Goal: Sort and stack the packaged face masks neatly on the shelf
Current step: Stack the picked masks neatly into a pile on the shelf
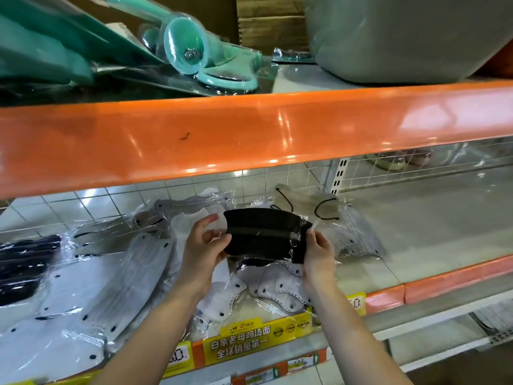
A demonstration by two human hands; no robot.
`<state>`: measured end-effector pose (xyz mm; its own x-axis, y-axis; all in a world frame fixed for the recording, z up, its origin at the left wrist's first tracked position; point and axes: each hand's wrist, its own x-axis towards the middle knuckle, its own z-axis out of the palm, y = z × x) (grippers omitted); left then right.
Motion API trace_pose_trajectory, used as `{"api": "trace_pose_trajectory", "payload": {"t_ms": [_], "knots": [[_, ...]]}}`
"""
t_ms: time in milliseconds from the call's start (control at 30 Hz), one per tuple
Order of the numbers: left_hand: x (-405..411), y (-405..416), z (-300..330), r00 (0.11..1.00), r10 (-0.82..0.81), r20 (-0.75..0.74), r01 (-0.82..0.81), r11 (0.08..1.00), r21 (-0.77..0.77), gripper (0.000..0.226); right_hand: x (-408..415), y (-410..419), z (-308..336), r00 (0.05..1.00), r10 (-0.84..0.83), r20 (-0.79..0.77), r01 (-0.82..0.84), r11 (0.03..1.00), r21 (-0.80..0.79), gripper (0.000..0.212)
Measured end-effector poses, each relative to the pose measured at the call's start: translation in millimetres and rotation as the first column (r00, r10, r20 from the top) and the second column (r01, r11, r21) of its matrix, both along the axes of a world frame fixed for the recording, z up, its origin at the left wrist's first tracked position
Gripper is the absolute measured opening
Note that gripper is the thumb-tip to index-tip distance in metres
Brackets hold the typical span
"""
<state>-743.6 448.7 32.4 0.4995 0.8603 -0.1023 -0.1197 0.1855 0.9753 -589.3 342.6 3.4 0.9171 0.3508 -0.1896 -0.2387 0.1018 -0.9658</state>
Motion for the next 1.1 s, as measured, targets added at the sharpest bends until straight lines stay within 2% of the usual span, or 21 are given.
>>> {"api": "trace_pose_trajectory", "payload": {"t_ms": [100,200,267,333,433,500,600,667,733,833,967,1100], "knots": [[-4,4,0,1.000,-0.020,-0.021,0.021,0.999,0.040,0.039,0,3,-1,0.990,-0.042,0.137,0.054,0.995,-0.086,0.045],[-7,7,-6,0.995,-0.024,-0.102,0.033,0.996,0.086,0.026,6,6,-1,0.978,-0.073,0.197,0.099,0.988,-0.122,0.049],[-10,11,-14,0.992,0.005,-0.129,0.001,0.999,0.044,0.021,11,5,-2,0.979,-0.063,0.195,0.099,0.978,-0.184,0.047],[-14,15,-22,0.986,0.073,-0.147,-0.075,0.997,-0.003,0.020,20,3,-6,0.978,-0.055,0.201,0.106,0.962,-0.253,0.035],[-22,17,-29,0.972,0.195,-0.131,-0.207,0.975,-0.084,0.020,32,2,-9,0.963,-0.140,0.231,0.201,0.943,-0.266,0.022],[-27,17,-33,0.967,0.233,-0.098,-0.245,0.962,-0.124,0.016,34,1,-5,0.943,-0.161,0.293,0.240,0.935,-0.260,0.025],[-31,20,-37,0.961,0.274,-0.035,-0.275,0.941,-0.194,0.024,38,0,-8,0.903,-0.143,0.405,0.284,0.906,-0.314,0.029],[-33,17,-33,0.960,0.280,0.002,-0.273,0.938,-0.212,0.025,43,1,-16,0.903,-0.046,0.426,0.246,0.870,-0.426,0.034],[-36,14,-28,0.957,0.289,0.022,-0.279,0.937,-0.211,0.024,45,3,-22,0.902,0.144,0.408,0.130,0.810,-0.571,0.036],[-39,14,-33,0.947,0.321,-0.011,-0.316,0.924,-0.214,0.021,40,8,-18,0.827,0.375,0.419,0.011,0.733,-0.680,0.034],[-40,16,-44,0.930,0.350,-0.110,-0.366,0.908,-0.204,0.019,23,16,-11,0.735,0.483,0.477,0.008,0.697,-0.717,0.037],[-40,8,-43,0.925,0.374,-0.075,-0.380,0.893,-0.240,0.022,11,19,-21,0.684,0.591,0.428,0.021,0.570,-0.822,0.034]]}}
